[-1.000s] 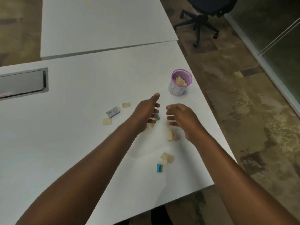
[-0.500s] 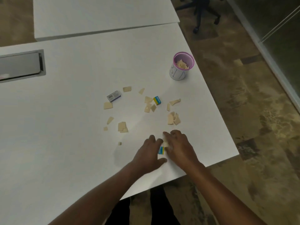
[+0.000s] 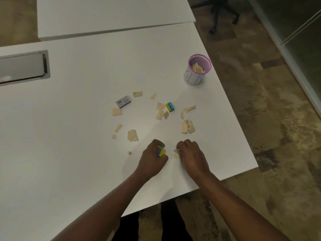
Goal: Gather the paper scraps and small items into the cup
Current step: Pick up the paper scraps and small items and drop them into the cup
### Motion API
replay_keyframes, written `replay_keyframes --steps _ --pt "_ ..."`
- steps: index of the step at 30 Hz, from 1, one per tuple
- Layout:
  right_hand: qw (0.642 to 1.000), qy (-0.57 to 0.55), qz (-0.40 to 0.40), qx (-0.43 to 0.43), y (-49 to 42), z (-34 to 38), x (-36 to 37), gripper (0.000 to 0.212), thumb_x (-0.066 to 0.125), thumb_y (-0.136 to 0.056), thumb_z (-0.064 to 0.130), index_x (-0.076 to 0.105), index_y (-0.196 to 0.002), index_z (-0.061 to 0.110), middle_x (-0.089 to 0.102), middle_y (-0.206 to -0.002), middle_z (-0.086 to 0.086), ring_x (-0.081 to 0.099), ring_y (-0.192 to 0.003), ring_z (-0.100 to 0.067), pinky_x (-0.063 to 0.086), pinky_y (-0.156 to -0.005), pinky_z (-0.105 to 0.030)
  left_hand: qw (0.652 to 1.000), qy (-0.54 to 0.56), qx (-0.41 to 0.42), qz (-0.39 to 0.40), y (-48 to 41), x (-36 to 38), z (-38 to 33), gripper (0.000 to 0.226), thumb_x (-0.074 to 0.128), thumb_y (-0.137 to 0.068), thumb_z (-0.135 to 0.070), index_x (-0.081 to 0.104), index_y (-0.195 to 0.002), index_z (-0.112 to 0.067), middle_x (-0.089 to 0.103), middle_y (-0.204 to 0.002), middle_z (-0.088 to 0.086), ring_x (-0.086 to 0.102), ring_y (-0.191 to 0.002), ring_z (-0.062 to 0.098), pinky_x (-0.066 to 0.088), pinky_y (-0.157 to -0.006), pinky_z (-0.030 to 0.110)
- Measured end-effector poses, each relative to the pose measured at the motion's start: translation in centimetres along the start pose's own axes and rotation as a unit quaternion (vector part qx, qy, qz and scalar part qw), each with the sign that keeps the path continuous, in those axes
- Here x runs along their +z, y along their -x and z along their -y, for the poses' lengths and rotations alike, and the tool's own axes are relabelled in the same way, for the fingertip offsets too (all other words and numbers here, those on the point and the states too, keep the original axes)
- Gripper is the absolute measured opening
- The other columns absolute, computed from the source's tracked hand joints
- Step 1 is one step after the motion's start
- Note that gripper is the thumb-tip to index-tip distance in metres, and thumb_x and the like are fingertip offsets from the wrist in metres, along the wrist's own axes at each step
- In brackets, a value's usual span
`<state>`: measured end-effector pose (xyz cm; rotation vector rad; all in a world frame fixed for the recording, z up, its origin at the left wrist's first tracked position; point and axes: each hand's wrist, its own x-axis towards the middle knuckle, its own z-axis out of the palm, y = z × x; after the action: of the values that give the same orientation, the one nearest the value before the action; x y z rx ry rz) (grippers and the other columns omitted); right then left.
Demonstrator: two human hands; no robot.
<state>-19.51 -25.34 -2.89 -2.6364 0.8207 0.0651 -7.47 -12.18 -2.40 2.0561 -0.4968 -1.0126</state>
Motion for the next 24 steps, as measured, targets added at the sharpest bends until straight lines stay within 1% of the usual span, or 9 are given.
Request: replay_keyframes --steps 3,6,9,12,13,15,17,20,24 --pt "0.999 -0.03 -0.017 0.006 -0.5 -0.3 0.1 0.012 0.066 -0.087 0.005 0.061 -0.087 0.015 0.056 -0.084 -0.001 0.049 -0.074 -0.021 0.041 -0.053 -0.032 0.981 0.175 -0.08 0.033 -0.3 -1.6 -0.2 0.023 0.053 -0.082 -0.011 0.064 -0.099 -0.022 0.062 -0.076 0.003 0.062 -0.068 0.021 0.052 -0.064 0.038" --pt "0.994 -0.095 -0.029 0.04 -1.1 -0.5 -0.2 0.007 0.067 -0.089 0.009 0.063 -0.085 0.014 0.056 -0.083 0.0 0.053 -0.077 -0.02 0.044 -0.061 -0.03 0.946 0.291 -0.14 0.016 -0.8 -2.6 -0.5 0.018 0.049 -0.078 -0.009 0.062 -0.091 -0.006 0.06 -0.076 0.014 0.06 -0.067 0.03 0.05 -0.06 0.04" --pt "0.985 -0.131 -0.072 0.085 -2.2 -0.7 -0.9 0.002 0.066 -0.09 0.012 0.065 -0.089 0.013 0.058 -0.091 -0.001 0.057 -0.084 -0.019 0.05 -0.07 -0.031 0.933 0.318 -0.167 -0.024 -1.2 -3.6 -0.7 0.014 0.051 -0.09 -0.014 0.058 -0.081 -0.005 0.057 -0.073 0.015 0.058 -0.063 0.029 0.048 -0.058 0.04" --pt "0.983 -0.103 -0.117 0.098 -3.7 -0.8 -1.5 0.005 0.068 -0.089 0.013 0.065 -0.092 0.012 0.057 -0.111 -0.004 0.056 -0.099 -0.023 0.052 -0.071 -0.033 0.984 0.079 -0.111 -0.116 -1.4 -4.8 0.1 0.03 0.057 -0.092 -0.039 0.053 -0.078 -0.013 0.061 -0.072 0.001 0.059 -0.066 0.024 0.045 -0.064 0.035" --pt "0.985 -0.082 -0.117 0.099 -4.2 -0.8 -1.7 0.006 0.069 -0.089 0.014 0.065 -0.093 0.012 0.056 -0.121 -0.004 0.054 -0.109 -0.024 0.052 -0.073 -0.034 0.983 -0.021 -0.066 -0.168 -1.5 -5.1 0.6 0.029 0.059 -0.091 -0.042 0.052 -0.082 -0.016 0.061 -0.077 -0.001 0.058 -0.07 0.022 0.043 -0.064 0.033" --pt "0.988 -0.056 -0.103 0.1 -5.2 -0.9 -1.9 0.008 0.069 -0.09 0.016 0.065 -0.095 0.012 0.05 -0.141 -0.004 0.046 -0.128 -0.025 0.051 -0.08 -0.037 0.955 -0.169 0.008 -0.244 -1.8 -5.9 1.6 0.033 0.063 -0.088 -0.045 0.052 -0.099 -0.017 0.059 -0.089 0.0 0.056 -0.078 0.023 0.044 -0.067 0.034" --pt "0.991 -0.04 -0.081 0.098 -5.9 -1.1 -1.7 0.009 0.069 -0.09 0.016 0.065 -0.097 0.012 0.047 -0.148 -0.007 0.04 -0.136 -0.028 0.051 -0.087 -0.041 0.924 -0.277 -0.003 -0.264 -2.3 -6.2 2.6 0.055 0.065 -0.084 -0.053 0.05 -0.118 -0.012 0.056 -0.098 0.01 0.055 -0.085 0.032 0.046 -0.071 0.04" --pt "0.994 -0.016 -0.074 0.08 -6.5 -1.0 -1.4 0.008 0.067 -0.089 0.012 0.065 -0.097 0.012 0.06 -0.127 -0.005 0.053 -0.118 -0.031 0.054 -0.076 -0.037 0.899 -0.338 -0.042 -0.274 -2.8 -5.9 3.7 0.077 0.064 -0.078 -0.062 0.046 -0.129 -0.007 0.05 -0.101 0.017 0.052 -0.087 0.037 0.043 -0.071 0.043" --pt "0.994 0.008 -0.087 0.058 -6.5 -0.7 -0.8 0.01 0.069 -0.085 0.005 0.067 -0.093 0.011 0.064 -0.099 -0.006 0.057 -0.086 -0.031 0.038 -0.057 -0.029 0.903 -0.32 -0.059 -0.28 -3.3 -5.6 4.0 0.076 0.065 -0.078 -0.062 0.047 -0.124 -0.004 0.048 -0.101 0.018 0.051 -0.087 0.037 0.045 -0.068 0.043"
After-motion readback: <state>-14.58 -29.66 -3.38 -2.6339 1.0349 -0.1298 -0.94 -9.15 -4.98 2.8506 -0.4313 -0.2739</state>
